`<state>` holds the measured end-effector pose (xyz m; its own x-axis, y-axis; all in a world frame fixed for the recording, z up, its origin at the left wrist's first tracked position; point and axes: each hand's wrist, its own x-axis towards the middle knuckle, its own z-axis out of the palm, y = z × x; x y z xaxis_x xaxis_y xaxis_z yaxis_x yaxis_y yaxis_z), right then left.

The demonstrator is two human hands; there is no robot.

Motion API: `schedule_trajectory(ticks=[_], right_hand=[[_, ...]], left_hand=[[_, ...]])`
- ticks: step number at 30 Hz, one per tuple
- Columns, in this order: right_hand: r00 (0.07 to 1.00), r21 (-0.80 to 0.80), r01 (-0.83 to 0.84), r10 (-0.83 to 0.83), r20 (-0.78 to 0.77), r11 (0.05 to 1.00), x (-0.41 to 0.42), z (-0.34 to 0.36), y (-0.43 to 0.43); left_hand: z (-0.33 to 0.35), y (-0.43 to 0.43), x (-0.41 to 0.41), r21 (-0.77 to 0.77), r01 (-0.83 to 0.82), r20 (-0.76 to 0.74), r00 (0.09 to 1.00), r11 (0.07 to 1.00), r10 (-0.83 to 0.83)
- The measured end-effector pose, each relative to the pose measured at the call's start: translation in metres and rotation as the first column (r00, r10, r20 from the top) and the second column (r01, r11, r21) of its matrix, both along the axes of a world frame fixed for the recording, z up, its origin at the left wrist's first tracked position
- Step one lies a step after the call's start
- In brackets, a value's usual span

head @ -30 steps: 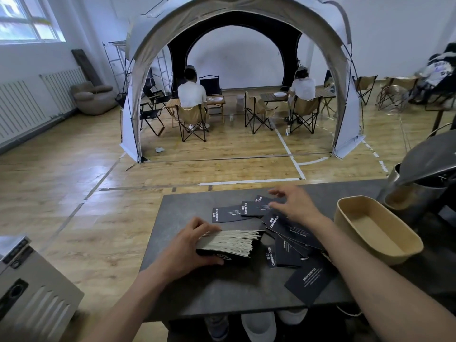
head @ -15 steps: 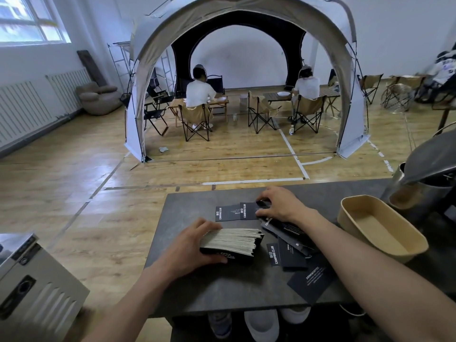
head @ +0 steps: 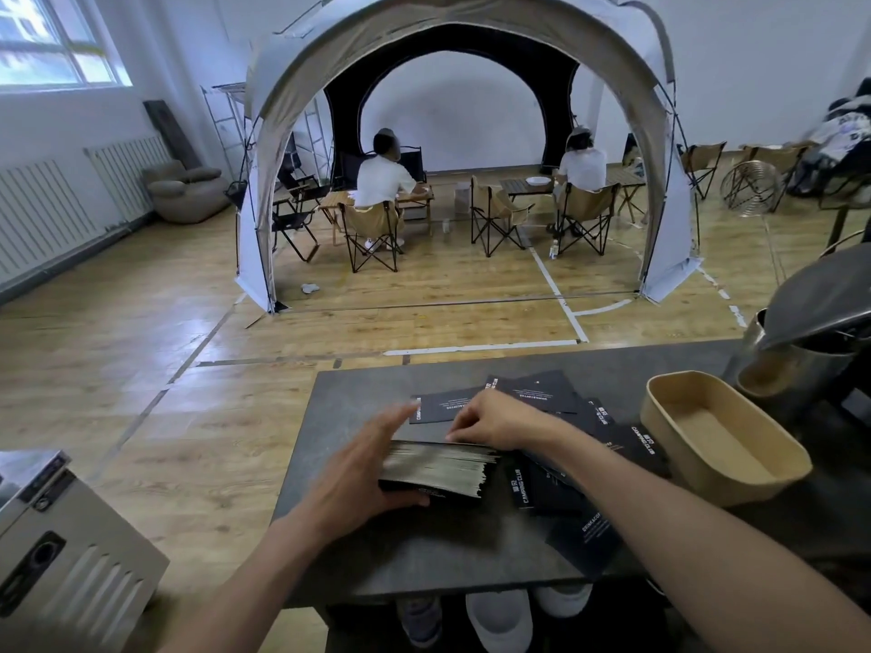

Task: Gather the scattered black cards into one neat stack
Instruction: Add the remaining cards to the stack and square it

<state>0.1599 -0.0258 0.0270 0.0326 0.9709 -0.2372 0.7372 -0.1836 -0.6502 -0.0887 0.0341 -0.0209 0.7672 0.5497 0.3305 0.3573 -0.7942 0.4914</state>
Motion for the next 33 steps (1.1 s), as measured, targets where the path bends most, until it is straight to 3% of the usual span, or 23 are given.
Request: schedule_trajectory(ticks=[2, 5, 9, 11, 16, 19, 22, 27, 30, 33], right_hand=[[0.998, 0.100, 0.055, -0.055, -0.005, 0.993, 0.004, 0.012, -0.002], [0.954, 0.260, 0.289, -0.301, 0.006, 0.921, 0.036, 0.035, -0.013], [0.862, 0.000, 0.286, -0.257, 0.436, 0.958, 0.049, 0.034, -0.043], [0.815, -0.018, 0.299, -0.245, 0.525, 0.954, 0.041, 0.021, -0.051], [0.835, 0.127, 0.414, -0.432, 0.340, 0.901, 0.042, 0.002, -0.056], [0.790, 0.182, 0.470, -0.504, 0.349, 0.864, 0.043, -0.010, -0.063], [0.814, 0.222, 0.458, -0.506, 0.285, 0.861, 0.047, -0.017, -0.068], [0.829, 0.226, 0.559, -0.538, -0.151, 0.798, 0.060, -0.006, -0.081], [0.811, 0.236, 0.542, -0.430, -0.396, 0.806, 0.051, 0.014, -0.076], [0.934, 0.111, 0.229, -0.186, -0.305, 0.967, 0.017, 0.014, -0.059]], left_hand=[[-0.002, 0.001, 0.000, 0.022, 0.005, -0.060, 0.998, 1.000, -0.004], [-0.004, 0.003, -0.002, -0.001, -0.007, -0.069, 0.998, 1.000, 0.007], [-0.003, 0.006, -0.002, -0.002, -0.007, -0.071, 0.997, 1.000, 0.007], [-0.001, 0.007, -0.002, 0.008, 0.004, -0.059, 0.998, 1.000, -0.004], [0.003, 0.002, 0.005, -0.033, 0.001, -0.034, 0.999, 0.999, -0.002], [0.005, -0.001, 0.008, -0.046, -0.019, -0.002, 1.000, 0.999, 0.019], [0.005, -0.003, 0.011, -0.066, 0.024, 0.002, 1.000, 0.998, -0.024], [0.001, -0.004, 0.012, -0.048, 0.047, 0.032, 0.998, 0.998, -0.046], [-0.002, -0.001, 0.013, -0.028, 0.040, 0.079, 0.996, 0.999, -0.037], [-0.003, 0.002, 0.017, -0.062, 0.006, 0.119, 0.993, 0.998, 0.001]])
